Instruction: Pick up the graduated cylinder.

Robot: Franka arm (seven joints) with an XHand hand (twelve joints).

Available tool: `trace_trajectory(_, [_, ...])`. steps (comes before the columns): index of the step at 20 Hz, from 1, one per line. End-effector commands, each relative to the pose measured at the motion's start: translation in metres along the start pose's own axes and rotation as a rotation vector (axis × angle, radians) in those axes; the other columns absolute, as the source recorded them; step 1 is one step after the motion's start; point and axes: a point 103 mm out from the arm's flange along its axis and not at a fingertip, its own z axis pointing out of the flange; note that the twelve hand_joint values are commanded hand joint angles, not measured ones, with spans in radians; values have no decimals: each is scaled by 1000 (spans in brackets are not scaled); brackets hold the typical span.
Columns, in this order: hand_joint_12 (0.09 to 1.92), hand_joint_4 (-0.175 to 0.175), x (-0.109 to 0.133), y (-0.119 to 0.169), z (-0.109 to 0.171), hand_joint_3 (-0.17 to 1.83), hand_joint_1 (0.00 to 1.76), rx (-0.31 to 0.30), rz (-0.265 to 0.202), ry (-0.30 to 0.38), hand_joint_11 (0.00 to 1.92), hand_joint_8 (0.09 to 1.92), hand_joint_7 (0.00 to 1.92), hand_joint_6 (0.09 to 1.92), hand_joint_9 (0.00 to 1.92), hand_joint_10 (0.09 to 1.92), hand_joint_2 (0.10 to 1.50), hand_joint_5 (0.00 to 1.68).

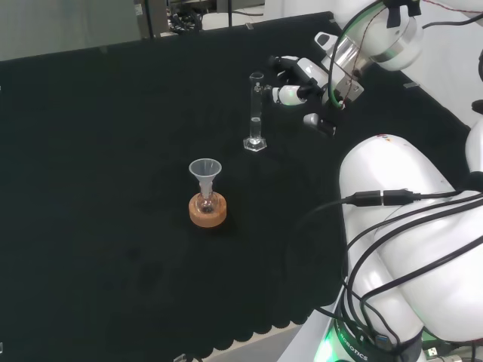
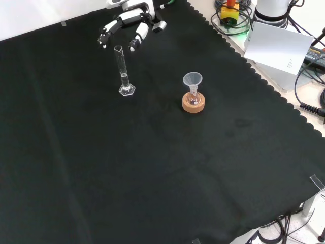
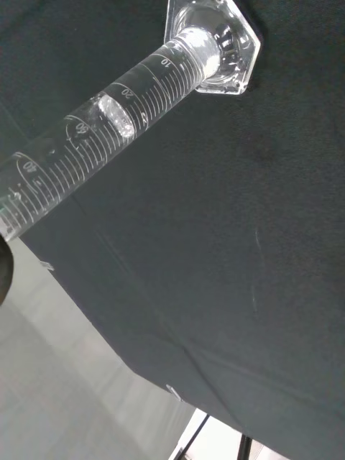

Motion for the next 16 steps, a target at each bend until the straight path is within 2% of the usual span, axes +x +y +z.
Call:
trace_trajectory(1, [1385,-54,-13,5,18,-175,990,13,-49,121,112,637,168,87,372,632,974,386])
trace_trajectory(9, [1370,-57,-18,12,34,-175,1052,-32,-65,257,153,637,248,87,472,620,979,439])
trace_trajectory(16, [1335,-58,-23,14,46,-175,1067,-19,-106,316,261,633,369,87,596,576,983,511])
